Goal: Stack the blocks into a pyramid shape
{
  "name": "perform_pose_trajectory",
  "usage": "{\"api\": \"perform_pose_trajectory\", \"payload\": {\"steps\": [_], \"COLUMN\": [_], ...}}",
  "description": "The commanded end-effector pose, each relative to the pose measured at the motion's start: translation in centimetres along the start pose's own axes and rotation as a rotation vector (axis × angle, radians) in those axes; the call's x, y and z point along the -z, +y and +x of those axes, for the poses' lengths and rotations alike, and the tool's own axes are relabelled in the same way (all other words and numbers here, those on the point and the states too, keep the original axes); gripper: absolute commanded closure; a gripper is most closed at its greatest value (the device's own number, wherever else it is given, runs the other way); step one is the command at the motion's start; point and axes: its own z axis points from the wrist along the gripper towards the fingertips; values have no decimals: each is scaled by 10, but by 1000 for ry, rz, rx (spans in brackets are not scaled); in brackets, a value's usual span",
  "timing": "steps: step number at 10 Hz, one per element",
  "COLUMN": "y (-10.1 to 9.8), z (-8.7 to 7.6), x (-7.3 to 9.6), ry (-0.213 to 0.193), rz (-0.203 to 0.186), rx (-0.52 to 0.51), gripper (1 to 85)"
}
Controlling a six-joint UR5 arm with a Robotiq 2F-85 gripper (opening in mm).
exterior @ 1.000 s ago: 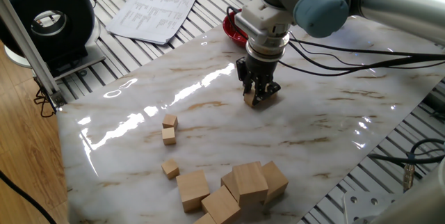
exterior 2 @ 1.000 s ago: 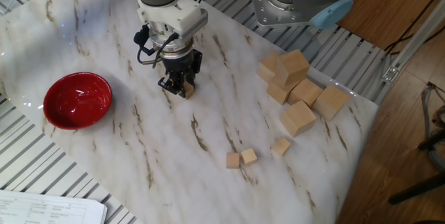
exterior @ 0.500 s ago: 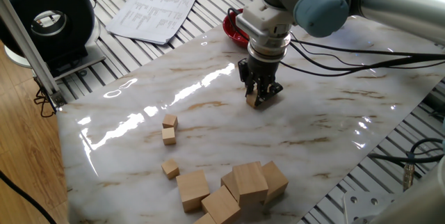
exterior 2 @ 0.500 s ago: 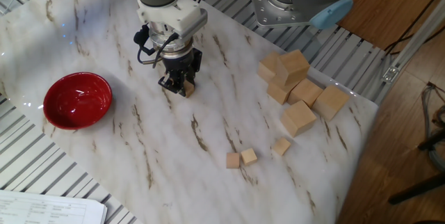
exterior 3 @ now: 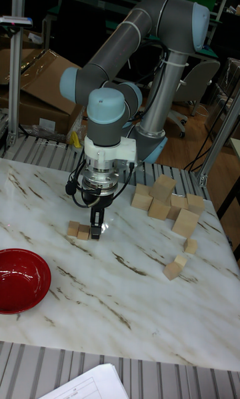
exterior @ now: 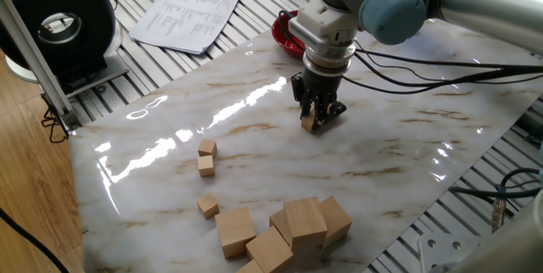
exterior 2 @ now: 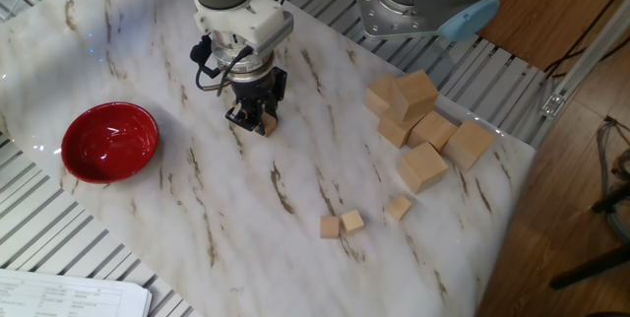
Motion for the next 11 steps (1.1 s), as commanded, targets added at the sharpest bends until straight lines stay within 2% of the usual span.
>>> {"api": "perform_pose_trajectory", "payload": {"steps": [1, 4, 5, 11], "y": [-1, -3, -6, -3], "z": [-1, 4, 0, -1], "x": [-2, 4, 6, 0], "ry": [-11, -8, -13, -18], "rz": [1, 3, 3, 11], "rx": [-7, 1, 3, -14], "gripper": [730, 743, 743, 730]}}
